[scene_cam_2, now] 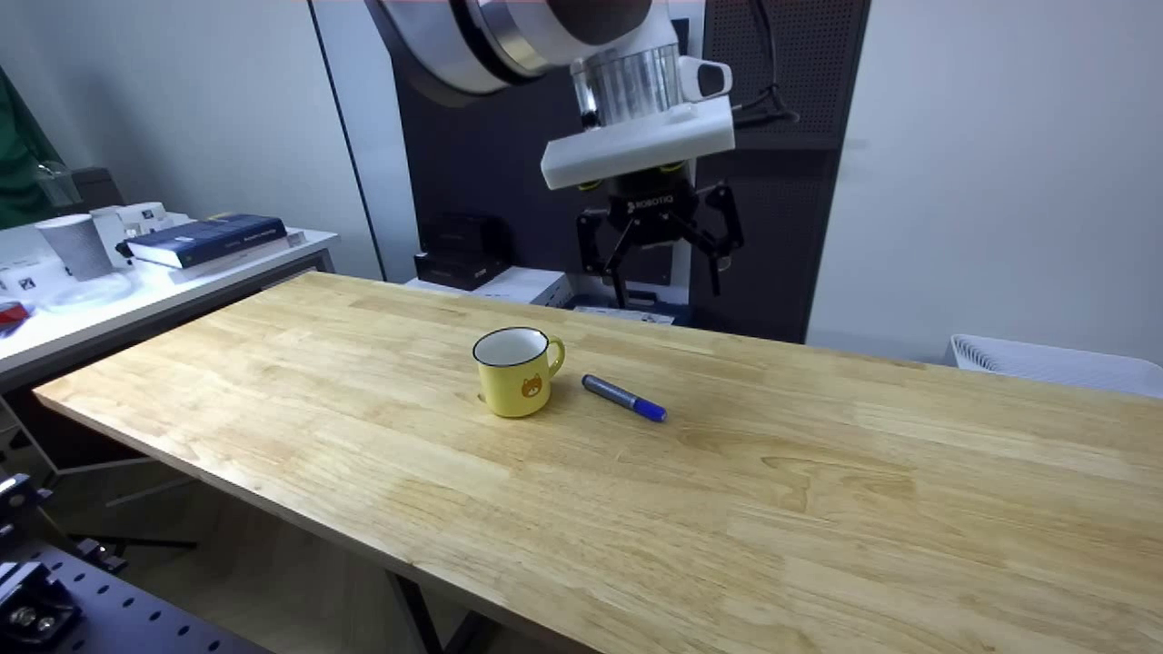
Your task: Put the blue marker in the yellow mug
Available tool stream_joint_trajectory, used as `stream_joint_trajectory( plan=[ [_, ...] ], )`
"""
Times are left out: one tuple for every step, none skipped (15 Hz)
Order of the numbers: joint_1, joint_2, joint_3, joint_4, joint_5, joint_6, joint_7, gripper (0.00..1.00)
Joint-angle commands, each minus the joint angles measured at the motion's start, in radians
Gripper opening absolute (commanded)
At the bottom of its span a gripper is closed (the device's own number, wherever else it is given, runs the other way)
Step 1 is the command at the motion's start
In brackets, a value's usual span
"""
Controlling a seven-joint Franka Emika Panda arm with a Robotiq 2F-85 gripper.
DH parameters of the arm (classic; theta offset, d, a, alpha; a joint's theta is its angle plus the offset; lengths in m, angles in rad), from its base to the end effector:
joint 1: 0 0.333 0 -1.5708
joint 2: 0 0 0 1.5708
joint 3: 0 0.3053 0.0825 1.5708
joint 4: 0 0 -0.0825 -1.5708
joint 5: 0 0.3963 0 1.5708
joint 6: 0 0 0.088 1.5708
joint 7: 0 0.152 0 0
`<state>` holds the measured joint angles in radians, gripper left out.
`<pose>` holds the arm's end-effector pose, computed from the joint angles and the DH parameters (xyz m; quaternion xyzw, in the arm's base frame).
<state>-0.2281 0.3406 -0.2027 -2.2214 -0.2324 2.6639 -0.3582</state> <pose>0.5166 -0.2404 0.1683 0.9919 0.0713 0.0117 0.1044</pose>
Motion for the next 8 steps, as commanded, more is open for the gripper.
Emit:
stream_joint_trajectory(
  plan=[
    [-0.032, 0.053, 0.089, 0.031, 0.024, 0.033, -0.167, 1.00],
    [-0.036, 0.068, 0.115, 0.038, 0.029, 0.047, -0.210, 1.00],
    [-0.042, 0.082, 0.136, 0.041, 0.025, 0.066, -0.252, 1.00],
    [-0.051, 0.096, 0.155, 0.047, 0.018, 0.081, -0.297, 1.00],
    [-0.024, 0.058, 0.121, 0.011, 0.012, 0.059, -0.214, 1.00],
    [-0.026, 0.071, 0.136, 0.015, 0.013, 0.071, -0.242, 1.00],
    [-0.027, 0.080, 0.142, 0.019, 0.014, 0.076, -0.256, 1.00],
    [-0.029, 0.086, 0.144, 0.024, 0.014, 0.077, -0.266, 1.00]
  ],
)
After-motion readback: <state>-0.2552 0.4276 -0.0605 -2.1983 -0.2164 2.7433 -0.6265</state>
